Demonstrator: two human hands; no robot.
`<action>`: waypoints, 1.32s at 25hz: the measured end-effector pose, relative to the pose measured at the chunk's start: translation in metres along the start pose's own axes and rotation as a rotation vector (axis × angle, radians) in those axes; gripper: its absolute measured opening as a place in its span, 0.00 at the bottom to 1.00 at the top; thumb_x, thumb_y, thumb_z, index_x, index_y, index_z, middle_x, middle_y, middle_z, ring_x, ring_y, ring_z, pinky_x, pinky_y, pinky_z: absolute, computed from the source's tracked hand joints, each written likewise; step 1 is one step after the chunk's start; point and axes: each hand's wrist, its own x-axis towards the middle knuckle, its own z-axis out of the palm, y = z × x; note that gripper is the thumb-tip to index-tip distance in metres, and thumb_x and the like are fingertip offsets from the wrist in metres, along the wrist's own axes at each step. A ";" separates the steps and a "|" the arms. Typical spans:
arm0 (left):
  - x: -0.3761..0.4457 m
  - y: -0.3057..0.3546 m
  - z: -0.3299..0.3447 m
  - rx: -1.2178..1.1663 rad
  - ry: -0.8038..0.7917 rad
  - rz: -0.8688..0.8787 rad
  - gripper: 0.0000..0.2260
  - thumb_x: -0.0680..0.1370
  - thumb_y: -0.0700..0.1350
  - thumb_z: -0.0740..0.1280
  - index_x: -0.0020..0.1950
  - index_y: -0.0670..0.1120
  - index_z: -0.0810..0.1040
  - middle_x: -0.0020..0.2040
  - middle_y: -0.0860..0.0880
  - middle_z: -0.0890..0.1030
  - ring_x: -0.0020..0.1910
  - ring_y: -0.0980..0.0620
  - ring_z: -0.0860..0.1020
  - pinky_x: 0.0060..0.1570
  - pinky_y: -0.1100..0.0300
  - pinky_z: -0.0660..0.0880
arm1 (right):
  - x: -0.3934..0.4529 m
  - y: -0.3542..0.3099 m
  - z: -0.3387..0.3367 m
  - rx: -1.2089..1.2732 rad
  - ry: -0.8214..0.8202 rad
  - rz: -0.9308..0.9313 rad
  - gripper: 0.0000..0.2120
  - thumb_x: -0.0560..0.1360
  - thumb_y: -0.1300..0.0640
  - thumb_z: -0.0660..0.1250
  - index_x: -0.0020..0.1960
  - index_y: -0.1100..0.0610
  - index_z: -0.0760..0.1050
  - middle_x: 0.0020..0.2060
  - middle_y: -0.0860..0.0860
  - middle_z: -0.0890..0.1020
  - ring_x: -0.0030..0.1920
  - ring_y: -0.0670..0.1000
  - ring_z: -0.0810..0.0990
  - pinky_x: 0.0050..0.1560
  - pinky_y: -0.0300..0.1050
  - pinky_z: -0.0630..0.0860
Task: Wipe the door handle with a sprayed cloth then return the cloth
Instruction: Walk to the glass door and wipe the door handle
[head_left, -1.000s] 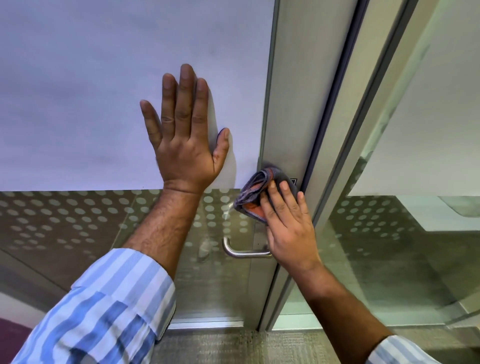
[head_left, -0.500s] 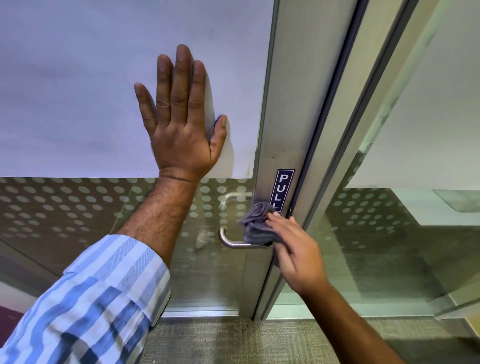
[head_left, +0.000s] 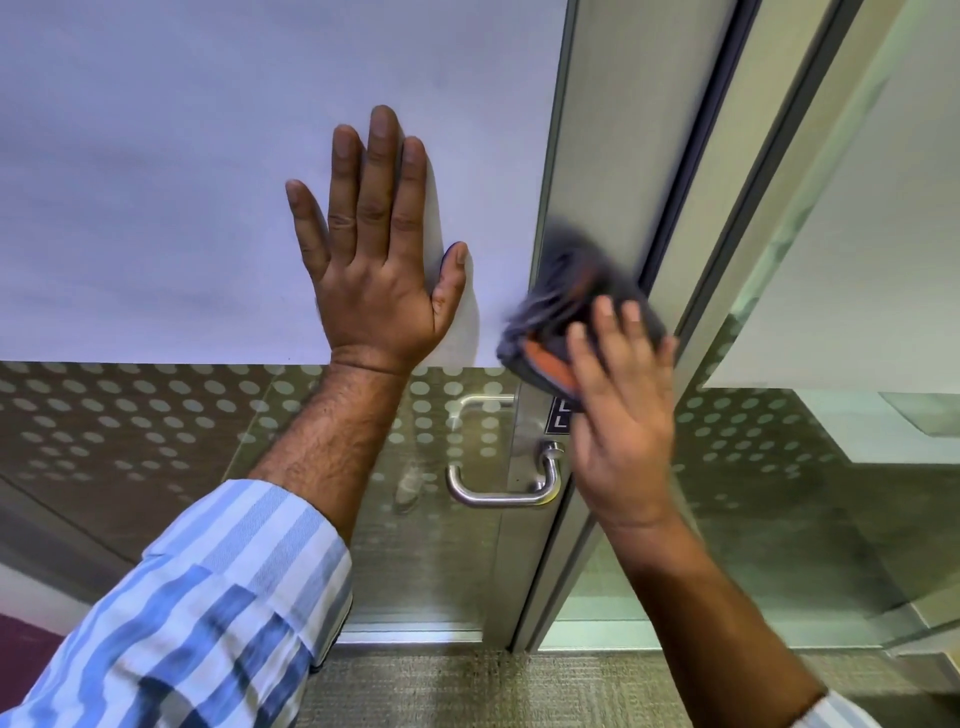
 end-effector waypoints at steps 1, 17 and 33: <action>0.000 0.000 0.000 0.001 0.003 0.001 0.31 0.86 0.58 0.59 0.84 0.42 0.62 0.82 0.36 0.68 0.82 0.34 0.61 0.79 0.28 0.56 | -0.004 0.000 0.011 -0.075 -0.087 -0.021 0.33 0.79 0.68 0.66 0.82 0.56 0.65 0.82 0.54 0.64 0.85 0.59 0.60 0.85 0.64 0.48; -0.002 -0.002 0.007 0.010 0.056 -0.013 0.32 0.86 0.59 0.60 0.85 0.43 0.61 0.83 0.37 0.66 0.83 0.34 0.60 0.82 0.34 0.48 | -0.083 0.027 0.013 0.054 -0.851 -0.213 0.27 0.78 0.60 0.59 0.76 0.56 0.76 0.79 0.51 0.75 0.80 0.53 0.72 0.82 0.57 0.65; 0.000 0.000 0.004 -0.008 0.049 0.009 0.32 0.86 0.59 0.59 0.85 0.43 0.61 0.83 0.38 0.65 0.83 0.35 0.60 0.82 0.33 0.50 | -0.087 0.003 -0.043 0.084 -0.275 0.225 0.31 0.73 0.77 0.63 0.74 0.62 0.78 0.73 0.56 0.80 0.74 0.57 0.79 0.71 0.62 0.78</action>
